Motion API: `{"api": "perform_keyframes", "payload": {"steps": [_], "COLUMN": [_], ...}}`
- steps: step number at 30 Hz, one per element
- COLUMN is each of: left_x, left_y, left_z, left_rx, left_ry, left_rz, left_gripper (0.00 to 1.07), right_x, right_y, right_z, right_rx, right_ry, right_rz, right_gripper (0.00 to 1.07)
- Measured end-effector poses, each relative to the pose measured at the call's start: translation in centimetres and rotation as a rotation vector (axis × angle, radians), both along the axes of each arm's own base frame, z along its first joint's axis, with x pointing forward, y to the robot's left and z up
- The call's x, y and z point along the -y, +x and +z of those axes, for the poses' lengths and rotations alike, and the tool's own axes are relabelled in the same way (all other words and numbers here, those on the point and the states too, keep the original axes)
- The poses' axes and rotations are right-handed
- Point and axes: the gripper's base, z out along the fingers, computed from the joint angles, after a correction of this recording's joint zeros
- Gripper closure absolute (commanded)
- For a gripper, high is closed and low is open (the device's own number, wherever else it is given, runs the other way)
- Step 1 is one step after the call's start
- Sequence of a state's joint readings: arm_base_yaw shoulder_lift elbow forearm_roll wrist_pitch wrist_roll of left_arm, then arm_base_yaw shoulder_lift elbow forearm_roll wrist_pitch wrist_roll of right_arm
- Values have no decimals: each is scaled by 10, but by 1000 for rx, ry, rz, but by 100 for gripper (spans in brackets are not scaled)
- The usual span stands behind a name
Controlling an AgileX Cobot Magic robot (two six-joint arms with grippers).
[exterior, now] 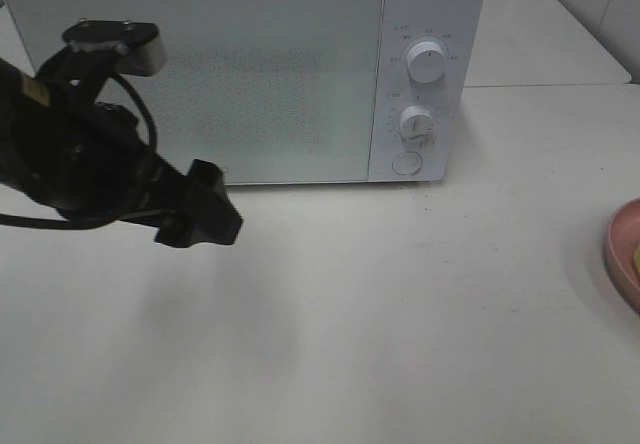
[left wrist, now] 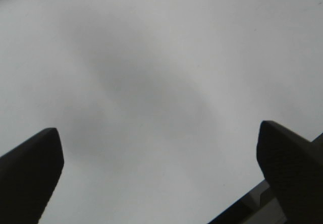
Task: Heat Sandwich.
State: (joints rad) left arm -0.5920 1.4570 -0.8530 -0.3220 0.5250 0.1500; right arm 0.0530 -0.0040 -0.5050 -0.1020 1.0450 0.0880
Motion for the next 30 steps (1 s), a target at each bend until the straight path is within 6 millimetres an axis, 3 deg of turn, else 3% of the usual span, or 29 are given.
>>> {"api": "perform_keyframes", "payload": {"steps": [7,9,10,17,19,23,30], "left_x": [-63,-69,-86,-130,-135,-159,-161], "left_y": [4,3,1,-17,-20,-50,-87], "left_z": [12,14,20,44,46,52,51], "left_rx": [-150,-161,-182,-179,-178,-162,-116], "left_ry": [61,63,71,101,116,175,171], "left_rz": [151,170,212,336,345,421,430], "left_gripper": [5,5,5,5,5,5,5], "right_x": [0,0,0,0,0,0,0], "right_y": [0,0,0,0,0,0,0], "right_z": [0,0,0,0,0,0,0], "right_rx": [0,0,0,0,0,0,0], "right_ry": [0,0,0,0,0,0,0], "right_rz": [0,0,0,0,0,0,0], "right_gripper": [32,32,32,32,32,32,32]}}
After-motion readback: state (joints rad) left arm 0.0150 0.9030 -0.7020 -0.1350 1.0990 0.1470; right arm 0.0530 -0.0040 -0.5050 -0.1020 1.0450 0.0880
